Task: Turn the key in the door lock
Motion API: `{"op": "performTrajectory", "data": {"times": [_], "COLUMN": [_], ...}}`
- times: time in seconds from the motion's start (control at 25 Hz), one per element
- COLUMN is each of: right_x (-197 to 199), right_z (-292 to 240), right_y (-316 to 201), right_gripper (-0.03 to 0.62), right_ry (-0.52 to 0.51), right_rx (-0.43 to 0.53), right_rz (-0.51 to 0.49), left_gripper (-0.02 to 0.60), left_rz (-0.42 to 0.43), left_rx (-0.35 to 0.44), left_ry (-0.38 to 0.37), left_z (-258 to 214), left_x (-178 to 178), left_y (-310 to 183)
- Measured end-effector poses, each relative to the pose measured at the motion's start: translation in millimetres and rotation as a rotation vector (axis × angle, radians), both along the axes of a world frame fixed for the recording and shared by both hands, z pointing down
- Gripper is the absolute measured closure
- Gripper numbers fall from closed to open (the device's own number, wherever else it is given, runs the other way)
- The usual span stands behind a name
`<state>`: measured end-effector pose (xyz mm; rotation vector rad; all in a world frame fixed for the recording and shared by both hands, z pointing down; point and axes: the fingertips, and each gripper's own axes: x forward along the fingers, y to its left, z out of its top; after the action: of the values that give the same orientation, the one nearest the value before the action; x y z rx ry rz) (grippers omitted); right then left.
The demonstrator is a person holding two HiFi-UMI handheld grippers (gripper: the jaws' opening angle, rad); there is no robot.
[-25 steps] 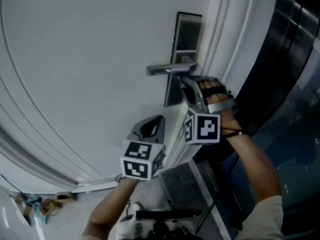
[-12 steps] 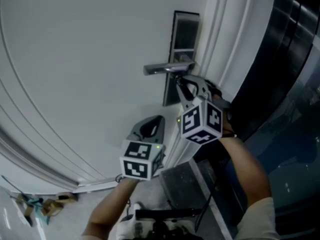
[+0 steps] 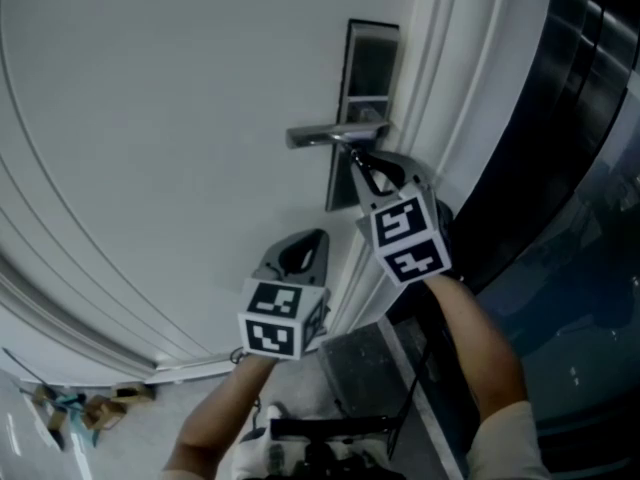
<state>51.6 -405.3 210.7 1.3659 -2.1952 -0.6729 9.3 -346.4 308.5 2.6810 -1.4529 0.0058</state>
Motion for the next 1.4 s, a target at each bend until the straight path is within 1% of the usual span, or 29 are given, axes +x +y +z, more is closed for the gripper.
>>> {"op": "performTrajectory", "data": {"times": [0.04,0.08,0.12,0.32,0.52,0.72,0.88,0.96,1.24,1.4], "right_x": [1,2,3,5,8,11,15,17,18,19], "right_z": [-1,-1,-2,-3,-4,-6,-6,-5,-4,-3], "right_y": [0,-1,-2,-2,-2,-4,-6,-6,-7,-7], "right_gripper": [0.539,0.569,0.569,0.569,0.566,0.563,0.560,0.559,0.553,0.551], "right_ry": [-0.061,-0.125,-0.179,-0.326,-0.539,-0.834,-1.081,-1.183,-1.472,-1.608], "right_rx": [-0.028,-0.055,-0.076,-0.121,-0.214,-0.329,-0.405,-0.440,-0.528,-0.568], "right_rz": [-0.008,-0.015,-0.018,-0.026,-0.043,-0.074,-0.108,-0.124,-0.179,-0.190], "left_gripper": [0.566,0.566,0.566,0.566,0.566,0.566,0.566,0.566,0.566,0.566], "left_rz": [-0.001,-0.002,-0.002,-0.008,-0.013,-0.018,-0.021,-0.025,-0.034,-0.039], "left_rx": [0.002,0.004,0.005,0.004,0.003,0.004,0.002,0.002,0.006,0.007], "left_ry": [0.000,0.001,0.001,0.001,0.003,0.007,0.009,0.008,0.012,0.013], "left_z": [-1,-2,-2,-2,-2,-3,-2,-1,-3,-4], "left_x": [0,0,0,-3,-5,-8,-9,-11,-15,-17], "left_y": [0,0,0,2,4,5,6,6,8,8]}}
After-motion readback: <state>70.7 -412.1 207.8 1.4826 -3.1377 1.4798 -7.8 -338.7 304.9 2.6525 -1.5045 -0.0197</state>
